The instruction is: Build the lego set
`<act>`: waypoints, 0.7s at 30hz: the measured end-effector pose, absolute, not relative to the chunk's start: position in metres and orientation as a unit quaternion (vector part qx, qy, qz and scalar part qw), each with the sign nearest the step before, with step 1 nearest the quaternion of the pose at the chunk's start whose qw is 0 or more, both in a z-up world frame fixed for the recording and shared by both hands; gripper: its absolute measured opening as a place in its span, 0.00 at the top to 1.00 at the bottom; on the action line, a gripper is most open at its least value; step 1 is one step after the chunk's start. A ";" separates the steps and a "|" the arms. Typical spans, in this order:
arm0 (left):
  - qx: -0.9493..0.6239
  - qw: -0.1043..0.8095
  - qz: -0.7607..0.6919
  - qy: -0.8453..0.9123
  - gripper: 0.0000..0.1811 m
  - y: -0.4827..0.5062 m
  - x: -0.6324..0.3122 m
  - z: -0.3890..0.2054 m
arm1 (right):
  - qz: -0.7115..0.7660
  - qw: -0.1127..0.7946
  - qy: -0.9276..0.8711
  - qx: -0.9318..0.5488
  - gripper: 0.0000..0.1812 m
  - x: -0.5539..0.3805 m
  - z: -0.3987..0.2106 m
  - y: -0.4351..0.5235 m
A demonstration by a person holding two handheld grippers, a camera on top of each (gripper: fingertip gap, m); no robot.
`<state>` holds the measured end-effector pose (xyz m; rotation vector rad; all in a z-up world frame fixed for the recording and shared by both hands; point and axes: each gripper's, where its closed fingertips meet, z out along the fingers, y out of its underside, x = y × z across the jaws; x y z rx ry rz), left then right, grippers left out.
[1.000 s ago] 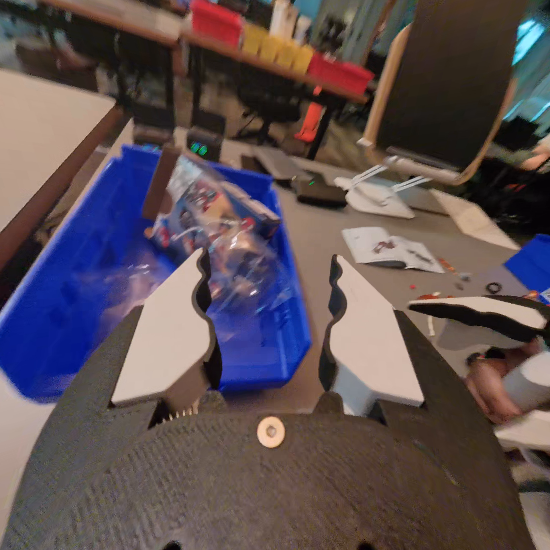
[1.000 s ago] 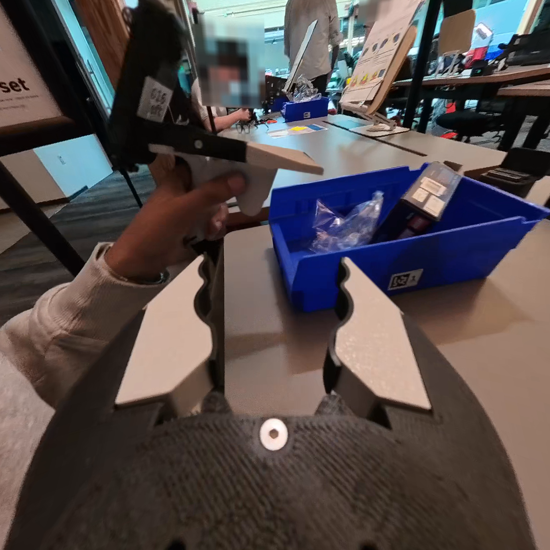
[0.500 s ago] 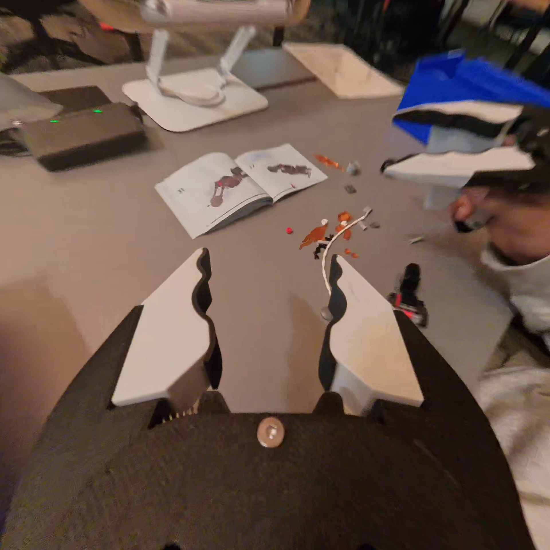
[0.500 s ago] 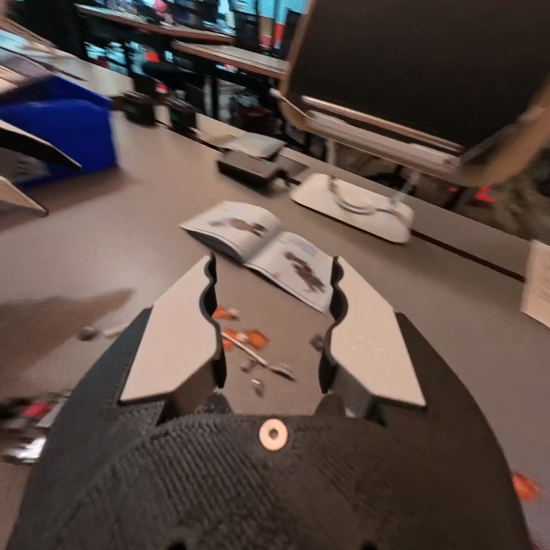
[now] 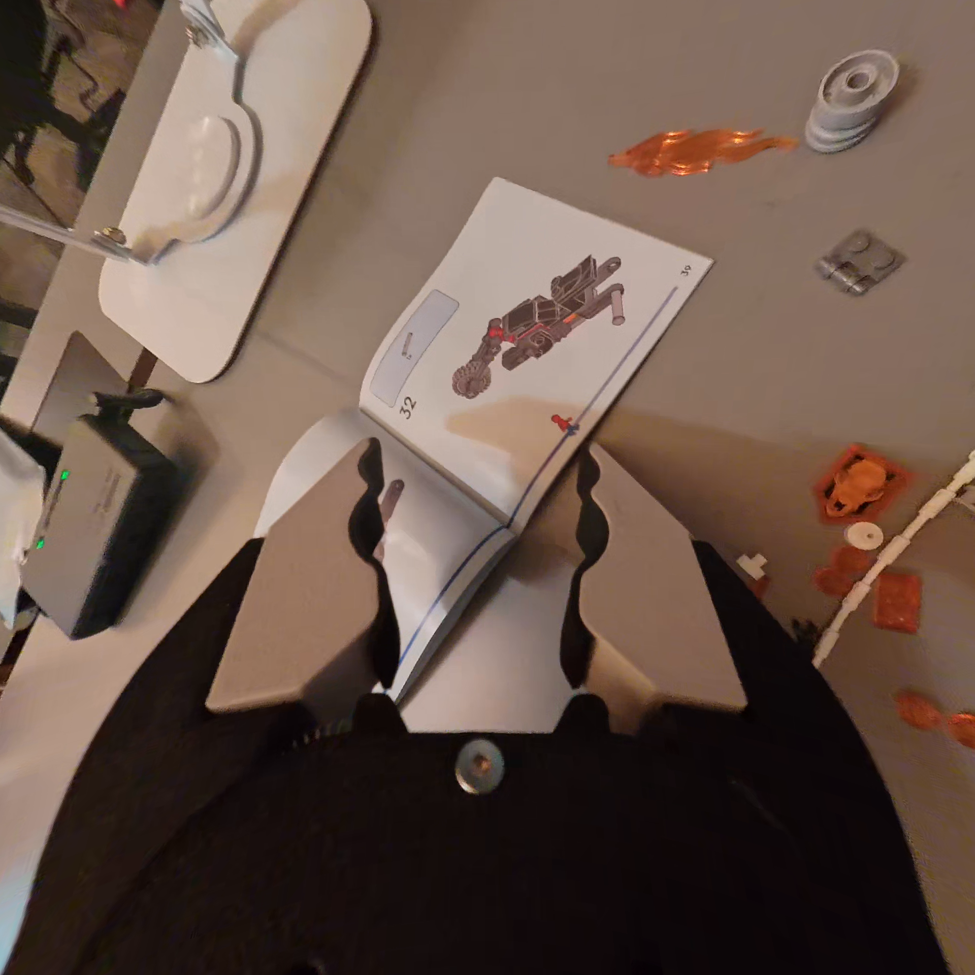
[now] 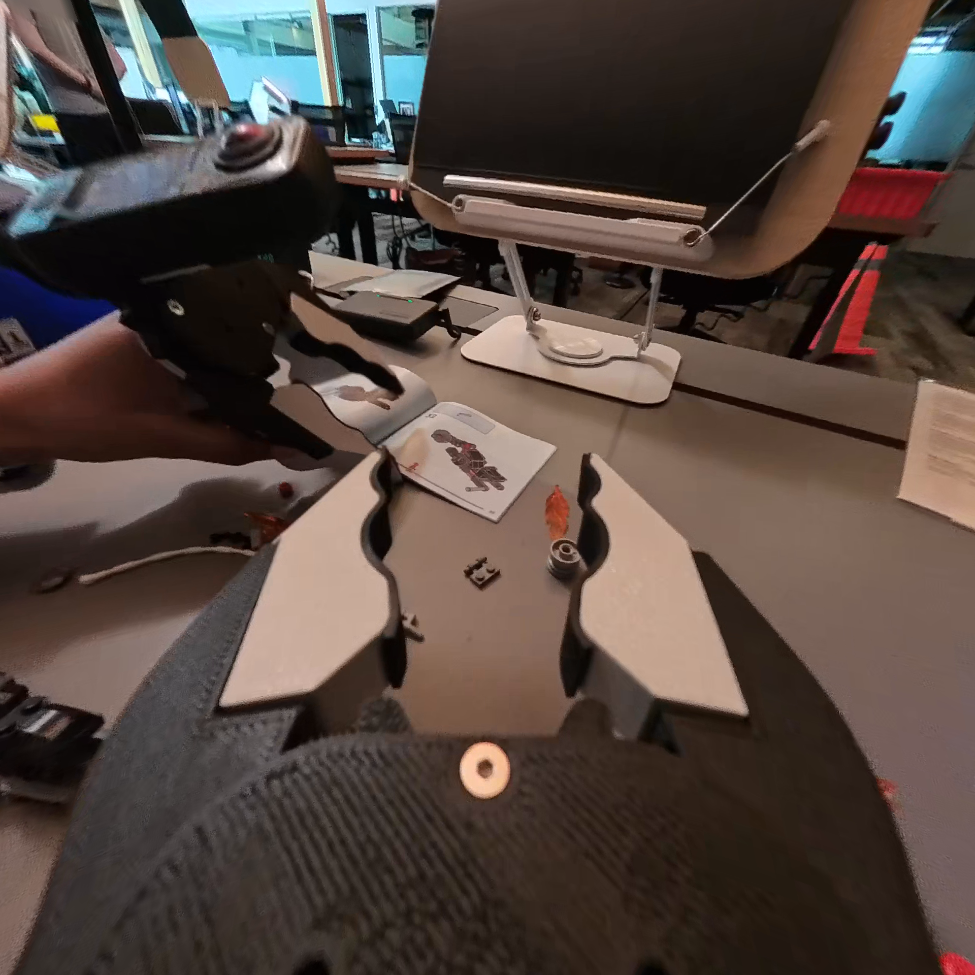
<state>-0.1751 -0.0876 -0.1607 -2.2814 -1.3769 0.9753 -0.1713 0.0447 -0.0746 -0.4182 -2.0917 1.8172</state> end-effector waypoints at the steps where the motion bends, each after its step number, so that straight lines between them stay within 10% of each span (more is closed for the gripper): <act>1: -0.797 0.150 0.330 -0.482 0.63 -0.087 -0.175 -0.163 | 0.645 0.159 -0.731 -0.153 0.61 -0.172 -0.073 0.046; 5: -0.822 0.124 0.300 -0.469 1.00 -0.087 -0.171 -0.174 | 0.670 0.131 -0.712 -0.163 0.61 -0.170 -0.062 0.050; 18: -0.720 0.275 0.377 -0.513 1.00 -0.141 -0.158 -0.057 | 0.678 0.118 -0.705 -0.169 0.62 -0.167 -0.059 0.055; 21: -0.758 0.216 0.317 -0.528 0.66 -0.142 -0.162 -0.114 | 0.676 0.118 -0.708 -0.167 0.62 -0.166 -0.061 0.055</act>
